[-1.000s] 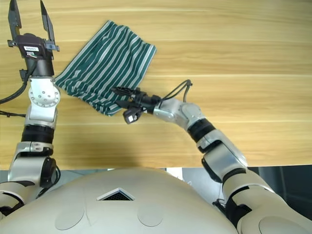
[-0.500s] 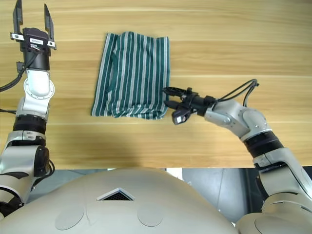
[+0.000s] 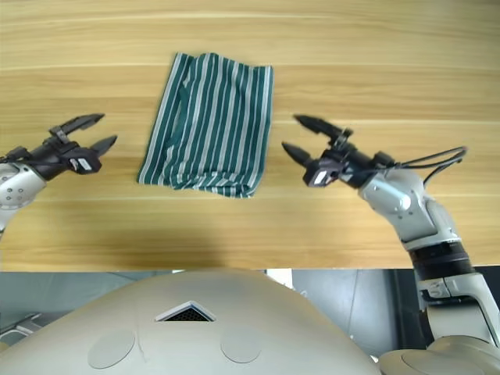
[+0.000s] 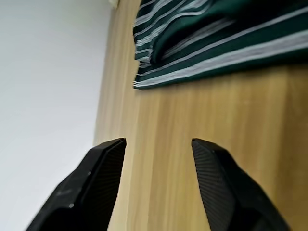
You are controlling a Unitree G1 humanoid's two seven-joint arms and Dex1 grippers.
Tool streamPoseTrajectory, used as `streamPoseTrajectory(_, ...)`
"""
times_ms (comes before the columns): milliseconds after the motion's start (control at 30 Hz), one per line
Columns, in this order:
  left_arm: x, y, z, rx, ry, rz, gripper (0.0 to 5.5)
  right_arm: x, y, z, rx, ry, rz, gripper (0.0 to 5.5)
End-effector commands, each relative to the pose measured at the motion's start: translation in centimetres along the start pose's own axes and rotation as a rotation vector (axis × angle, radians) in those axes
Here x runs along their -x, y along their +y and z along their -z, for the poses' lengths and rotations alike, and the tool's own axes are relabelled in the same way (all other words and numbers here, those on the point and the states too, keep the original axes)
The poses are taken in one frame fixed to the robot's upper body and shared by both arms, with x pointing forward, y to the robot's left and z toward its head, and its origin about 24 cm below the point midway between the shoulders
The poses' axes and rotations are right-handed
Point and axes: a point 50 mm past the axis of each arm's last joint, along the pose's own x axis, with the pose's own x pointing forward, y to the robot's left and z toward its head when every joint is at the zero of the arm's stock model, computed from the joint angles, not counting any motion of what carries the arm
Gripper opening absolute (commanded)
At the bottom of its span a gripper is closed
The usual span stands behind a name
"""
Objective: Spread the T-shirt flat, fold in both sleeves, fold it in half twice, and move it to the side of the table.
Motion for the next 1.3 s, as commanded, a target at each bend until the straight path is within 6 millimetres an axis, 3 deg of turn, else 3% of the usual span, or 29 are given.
streamPoseTrajectory(33,0.9,0.0,-0.6,-0.086,-0.015,0.168,2.52,1.1,3.5,0.8,-0.024,0.100,-0.201,2.92)
streamPoseTrajectory(100,0.6,0.4,-0.9,-0.112,-0.039,0.203,2.52,0.7,4.4,0.8,-0.016,0.109,-0.245,2.92)
streamPoseTrajectory(233,-1.6,-0.8,-2.7,-0.097,-0.165,0.292,2.52,-0.1,5.6,0.5,0.019,0.096,-0.308,2.92)
streamPoseTrajectory(367,-2.4,-1.8,-3.6,-0.075,-0.236,0.348,2.52,-1.0,6.5,-0.8,0.012,0.017,-0.355,2.92)
streamPoseTrajectory(1067,-5.5,-4.5,-6.7,-0.064,-0.463,0.457,2.52,-2.9,6.3,-1.0,0.078,-0.070,-0.461,2.92)
streamPoseTrajectory(1167,-5.7,-4.7,-6.8,-0.057,-0.470,0.464,2.15,-2.7,6.5,-1.1,0.077,-0.079,-0.478,2.92)
streamPoseTrajectory(1300,-5.6,-5.0,-6.2,-0.041,-0.445,0.474,1.47,-2.5,6.3,-1.1,0.075,-0.077,-0.480,2.20)
